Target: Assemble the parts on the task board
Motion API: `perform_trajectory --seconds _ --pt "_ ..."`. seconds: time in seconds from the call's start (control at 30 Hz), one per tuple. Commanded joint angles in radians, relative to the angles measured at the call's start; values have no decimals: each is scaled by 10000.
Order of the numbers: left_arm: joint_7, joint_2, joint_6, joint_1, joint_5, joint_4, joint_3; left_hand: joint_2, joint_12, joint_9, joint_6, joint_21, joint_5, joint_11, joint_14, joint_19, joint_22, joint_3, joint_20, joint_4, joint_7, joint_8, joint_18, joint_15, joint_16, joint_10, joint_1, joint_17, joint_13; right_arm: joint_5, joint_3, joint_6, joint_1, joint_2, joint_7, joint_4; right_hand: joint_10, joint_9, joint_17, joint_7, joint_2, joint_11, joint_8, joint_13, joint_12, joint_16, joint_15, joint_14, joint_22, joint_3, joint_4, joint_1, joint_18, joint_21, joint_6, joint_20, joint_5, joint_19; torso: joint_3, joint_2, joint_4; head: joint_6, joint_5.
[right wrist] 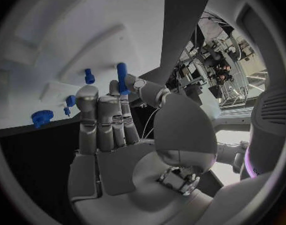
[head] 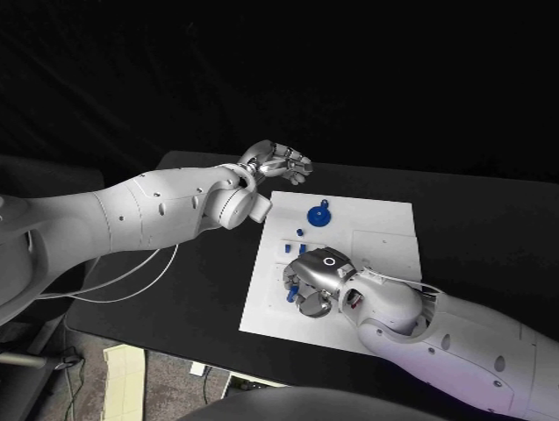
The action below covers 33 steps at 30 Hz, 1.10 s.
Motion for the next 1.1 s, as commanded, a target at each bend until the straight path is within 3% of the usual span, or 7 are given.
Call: perform_trajectory --seconds 0.03,0.6,0.83,1.1 --pt "83 21 130 13 44 16 8 78 -37 -17 -74 -63 -32 -13 21 20 15 -70 82 -12 -2 40 191 27 -63 -52 4 14 -14 -250 -11 101 -11 9 46 -20 234 15 -8 -5 103 -25 41 -19 49 23 -82 -50 167 66 -10 27 1159 35 69 -77 -3 22 -6 -4 -5 -25 17" --pt "83 7 129 13 44 19 8 82 -38 -20 -79 -72 -32 -12 23 22 19 -73 82 -11 -1 44 192 28 -80 -56 -1 31 -16 -951 -48 345 -11 27 -412 9 232 18 -10 -9 101 -27 42 -11 51 24 -84 -50 168 78 -54 29 1159 37 75 -91 -3 17 -14 -5 -7 -70 44" --pt "79 28 132 13 44 18 8 82 -38 -21 -80 -75 -32 -12 24 22 21 -74 81 -13 -2 45 193 28 -86 -57 1 37 -17 -973 -269 390 -11 118 -371 23 235 19 -10 -11 94 -28 44 -6 54 25 -85 -49 170 84 -71 29 1159 39 80 -96 -3 17 -11 -8 -3 -93 52" --pt "73 47 140 13 44 8 8 83 -38 -22 -81 -78 -32 -12 24 22 22 -74 81 -14 -2 46 193 28 -91 -58 1 42 -17 -925 -367 412 -11 235 -296 43 234 20 -10 -11 89 -28 44 -5 55 25 -85 -49 170 84 -75 21 1159 40 82 -96 -3 16 -10 -6 -1 -104 52"
